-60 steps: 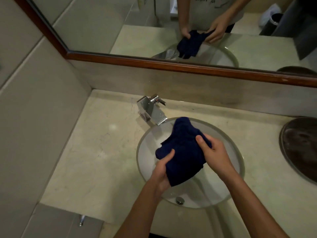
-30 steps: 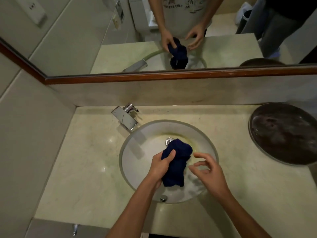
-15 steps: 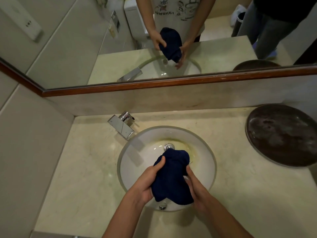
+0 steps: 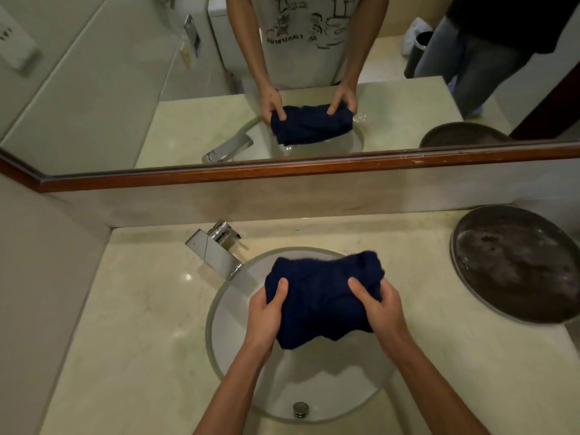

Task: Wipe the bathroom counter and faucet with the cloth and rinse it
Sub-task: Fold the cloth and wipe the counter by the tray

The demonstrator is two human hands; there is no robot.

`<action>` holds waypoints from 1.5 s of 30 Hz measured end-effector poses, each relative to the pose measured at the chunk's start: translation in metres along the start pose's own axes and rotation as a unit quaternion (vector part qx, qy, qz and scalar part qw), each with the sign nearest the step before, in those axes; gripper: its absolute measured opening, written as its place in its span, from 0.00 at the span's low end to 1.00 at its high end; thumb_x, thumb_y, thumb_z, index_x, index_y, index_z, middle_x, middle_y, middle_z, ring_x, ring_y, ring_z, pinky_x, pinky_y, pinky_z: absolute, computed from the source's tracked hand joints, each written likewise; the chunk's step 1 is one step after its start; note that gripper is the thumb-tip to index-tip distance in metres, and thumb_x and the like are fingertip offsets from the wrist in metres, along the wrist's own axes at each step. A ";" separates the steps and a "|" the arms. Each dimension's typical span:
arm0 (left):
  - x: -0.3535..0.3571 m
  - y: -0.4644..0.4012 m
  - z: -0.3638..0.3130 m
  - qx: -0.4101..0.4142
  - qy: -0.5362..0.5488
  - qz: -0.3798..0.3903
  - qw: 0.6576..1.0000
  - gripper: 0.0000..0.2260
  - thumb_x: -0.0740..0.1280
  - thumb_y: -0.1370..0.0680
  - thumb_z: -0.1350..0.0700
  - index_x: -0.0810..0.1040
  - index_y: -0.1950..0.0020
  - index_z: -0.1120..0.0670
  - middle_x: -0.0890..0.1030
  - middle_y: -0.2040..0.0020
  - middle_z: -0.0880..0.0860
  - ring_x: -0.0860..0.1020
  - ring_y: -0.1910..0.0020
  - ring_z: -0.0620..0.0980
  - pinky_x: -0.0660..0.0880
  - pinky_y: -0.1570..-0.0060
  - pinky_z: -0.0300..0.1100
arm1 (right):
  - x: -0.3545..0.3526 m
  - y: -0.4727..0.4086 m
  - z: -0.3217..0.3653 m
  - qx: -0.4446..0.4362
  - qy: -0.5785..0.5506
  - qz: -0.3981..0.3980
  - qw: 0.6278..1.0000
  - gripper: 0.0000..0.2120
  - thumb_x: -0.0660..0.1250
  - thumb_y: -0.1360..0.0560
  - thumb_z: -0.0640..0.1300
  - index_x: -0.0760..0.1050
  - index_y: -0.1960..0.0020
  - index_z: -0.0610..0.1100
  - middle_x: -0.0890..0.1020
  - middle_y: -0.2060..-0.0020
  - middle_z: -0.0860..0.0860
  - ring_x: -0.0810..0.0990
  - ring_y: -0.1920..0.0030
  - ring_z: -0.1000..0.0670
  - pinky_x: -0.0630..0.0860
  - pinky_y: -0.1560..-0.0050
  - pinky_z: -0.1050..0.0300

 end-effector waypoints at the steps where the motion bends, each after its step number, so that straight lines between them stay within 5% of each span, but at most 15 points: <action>1: 0.005 -0.009 -0.011 0.023 0.000 0.001 1.000 0.13 0.66 0.18 0.46 0.83 0.41 0.53 0.87 0.47 0.51 0.85 0.47 0.49 0.82 0.47 0.48 | -0.001 -0.008 0.014 -0.033 0.009 -0.007 0.999 0.04 0.74 0.23 0.44 0.80 0.50 0.47 0.86 0.55 0.52 0.85 0.53 0.53 0.81 0.56 0.58; 3: 0.018 -0.040 -0.034 0.059 -0.003 0.004 0.998 0.12 0.67 0.18 0.47 0.84 0.43 0.53 0.87 0.48 0.49 0.85 0.48 0.47 0.82 0.48 0.46 | -0.003 -0.037 0.037 -0.073 0.024 -0.023 0.997 0.04 0.74 0.22 0.43 0.79 0.50 0.45 0.85 0.56 0.52 0.84 0.54 0.56 0.80 0.56 0.60; 5: 0.031 -0.084 -0.052 0.085 -0.043 -0.002 0.995 0.11 0.69 0.19 0.47 0.84 0.46 0.53 0.87 0.52 0.48 0.85 0.51 0.45 0.81 0.51 0.43 | -0.008 -0.082 0.046 -0.059 0.045 -0.037 0.997 0.14 0.75 0.23 0.47 0.77 0.41 0.45 0.83 0.47 0.52 0.83 0.49 0.55 0.80 0.49 0.59; 7: 0.034 -0.129 -0.058 0.100 -0.143 -0.046 0.984 0.15 0.71 0.21 0.46 0.84 0.45 0.57 0.87 0.50 0.52 0.84 0.49 0.49 0.80 0.47 0.46 | -0.027 -0.119 0.044 -0.020 0.123 -0.125 0.984 0.29 0.77 0.26 0.54 0.71 0.31 0.45 0.79 0.39 0.49 0.80 0.41 0.49 0.77 0.40 0.52; 9: 0.021 -0.147 -0.046 0.094 -0.209 -0.110 0.967 0.18 0.72 0.21 0.46 0.84 0.42 0.60 0.86 0.46 0.57 0.83 0.45 0.53 0.77 0.42 0.46 | -0.037 -0.129 0.049 -0.089 0.245 -0.221 0.940 0.29 0.77 0.27 0.52 0.71 0.31 0.42 0.76 0.38 0.45 0.76 0.38 0.44 0.74 0.36 0.49; 13: 0.012 -0.105 0.000 0.156 -0.264 -0.098 0.947 0.07 0.66 0.19 0.48 0.83 0.50 0.48 0.84 0.54 0.46 0.83 0.53 0.49 0.78 0.49 0.48 | 0.072 -0.112 0.046 -0.374 0.472 -0.072 0.795 0.17 0.70 0.22 0.47 0.77 0.35 0.43 0.78 0.39 0.44 0.75 0.39 0.43 0.74 0.40 0.45; 16: -0.002 -0.070 0.073 0.103 -0.329 -0.054 0.937 0.06 0.65 0.18 0.48 0.82 0.48 0.44 0.83 0.52 0.41 0.82 0.53 0.42 0.78 0.51 0.43 | 0.133 -0.134 0.018 -0.407 0.590 0.034 0.697 0.23 0.65 0.20 0.53 0.74 0.28 0.44 0.77 0.33 0.44 0.75 0.35 0.41 0.72 0.36 0.43; 18: -0.010 -0.053 0.112 0.094 -0.369 -0.023 0.925 0.05 0.66 0.18 0.48 0.81 0.49 0.40 0.83 0.51 0.38 0.81 0.53 0.38 0.78 0.52 0.42 | 0.143 -0.151 0.009 -0.404 0.627 0.063 0.663 0.24 0.60 0.18 0.56 0.71 0.25 0.47 0.76 0.30 0.46 0.74 0.33 0.41 0.71 0.34 0.42; 24: -0.035 -0.024 0.170 0.071 -0.398 -0.006 0.915 0.06 0.62 0.23 0.38 0.78 0.54 0.34 0.81 0.53 0.32 0.82 0.54 0.36 0.79 0.53 0.44 | 0.086 -0.173 0.003 -0.374 0.627 0.071 0.680 0.25 0.54 0.17 0.58 0.69 0.24 0.51 0.73 0.28 0.48 0.71 0.31 0.42 0.67 0.33 0.43; 31: -0.024 0.006 0.161 0.099 -0.417 -0.009 0.904 0.11 0.67 0.19 0.52 0.76 0.54 0.34 0.81 0.49 0.35 0.81 0.53 0.38 0.76 0.53 0.43 | -0.033 -0.194 0.017 -0.319 0.641 0.064 0.695 0.27 0.50 0.17 0.60 0.65 0.21 0.54 0.69 0.26 0.48 0.66 0.27 0.41 0.64 0.31 0.41; 34: -0.023 0.019 0.167 0.105 -0.427 -0.011 0.898 0.11 0.66 0.18 0.51 0.74 0.54 0.33 0.80 0.49 0.35 0.81 0.53 0.40 0.75 0.54 0.42 | -0.047 -0.198 0.026 -0.322 0.678 0.035 0.660 0.28 0.52 0.20 0.64 0.69 0.24 0.53 0.72 0.29 0.47 0.70 0.30 0.40 0.62 0.32 0.38; 40: -0.022 0.035 0.156 0.190 -0.423 -0.053 0.885 0.08 0.62 0.20 0.49 0.82 0.49 0.43 0.81 0.48 0.37 0.80 0.58 0.42 0.76 0.60 0.44 | -0.058 -0.202 0.015 -0.311 0.628 -0.026 0.712 0.29 0.59 0.22 0.66 0.69 0.27 0.52 0.72 0.31 0.46 0.68 0.31 0.39 0.61 0.31 0.34; 45: -0.018 0.041 0.155 0.190 -0.464 -0.061 0.863 0.07 0.61 0.20 0.46 0.78 0.52 0.42 0.79 0.54 0.38 0.79 0.64 0.43 0.76 0.64 0.45 | -0.058 -0.198 0.004 -0.307 0.633 -0.010 0.710 0.30 0.54 0.20 0.65 0.66 0.23 0.53 0.68 0.27 0.45 0.65 0.27 0.38 0.58 0.27 0.31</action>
Point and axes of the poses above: each hand's wrist, its own y-axis away from the middle knuckle, its own x-axis out of the palm, z = x × y, the point moved 9 cm from there along -y, towards the middle knuckle
